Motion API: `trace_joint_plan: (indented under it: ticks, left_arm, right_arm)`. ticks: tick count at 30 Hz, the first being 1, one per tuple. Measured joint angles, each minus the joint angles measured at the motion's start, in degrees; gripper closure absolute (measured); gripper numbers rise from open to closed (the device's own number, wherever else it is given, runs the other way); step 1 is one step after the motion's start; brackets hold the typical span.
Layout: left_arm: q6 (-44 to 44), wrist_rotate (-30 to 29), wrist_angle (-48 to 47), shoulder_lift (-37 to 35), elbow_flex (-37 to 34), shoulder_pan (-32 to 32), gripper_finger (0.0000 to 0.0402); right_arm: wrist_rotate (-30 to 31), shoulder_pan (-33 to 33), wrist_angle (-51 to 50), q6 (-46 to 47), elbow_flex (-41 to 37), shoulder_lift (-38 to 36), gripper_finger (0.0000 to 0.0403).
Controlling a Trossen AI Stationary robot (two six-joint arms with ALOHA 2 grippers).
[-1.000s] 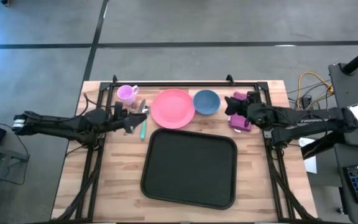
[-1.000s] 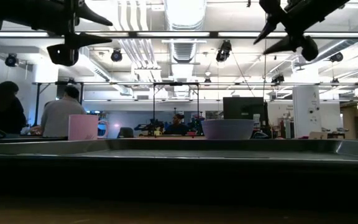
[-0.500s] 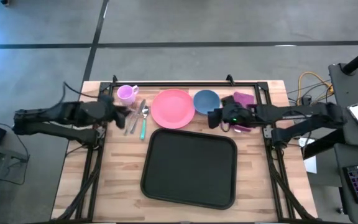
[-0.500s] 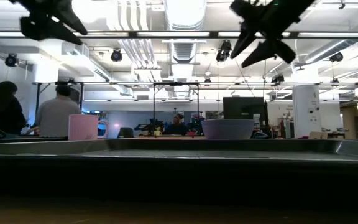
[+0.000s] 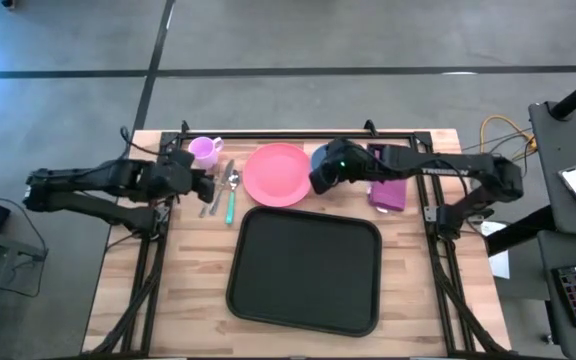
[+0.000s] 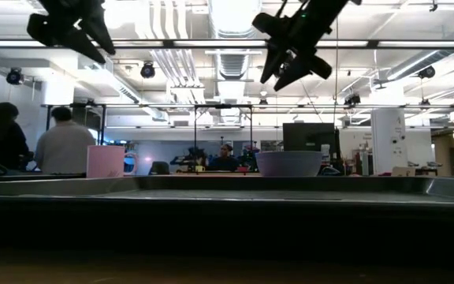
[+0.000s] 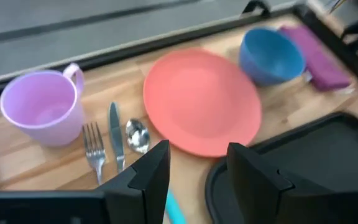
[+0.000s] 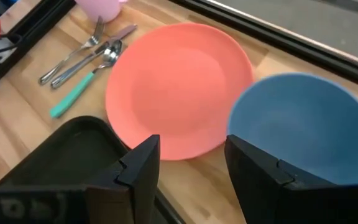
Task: Set up tray
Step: Put the pink plate on the black tray
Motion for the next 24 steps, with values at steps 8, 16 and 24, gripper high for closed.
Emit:
trace_joint_plan:
  ticks: [8, 16, 24]
  left_arm:
    - [-1.1, -0.24, -0.33, -1.55, 0.02, -0.06, 0.0261]
    - [0.36, 2.53, -0.36, 0.57, -1.13, -0.11, 0.0261]
    - [0.39, 7.42, 0.29, 5.06, -3.23, -0.13, 0.0261]
  right_arm:
    - [-0.72, -0.32, -2.26, -2.97, 2.04, 1.36, 0.0234]
    - [-0.97, -0.32, -8.76, -2.11, 1.95, 1.41, 0.0234]
    - [-1.1, -0.32, -16.8, 1.65, 1.93, 1.41, 0.0234]
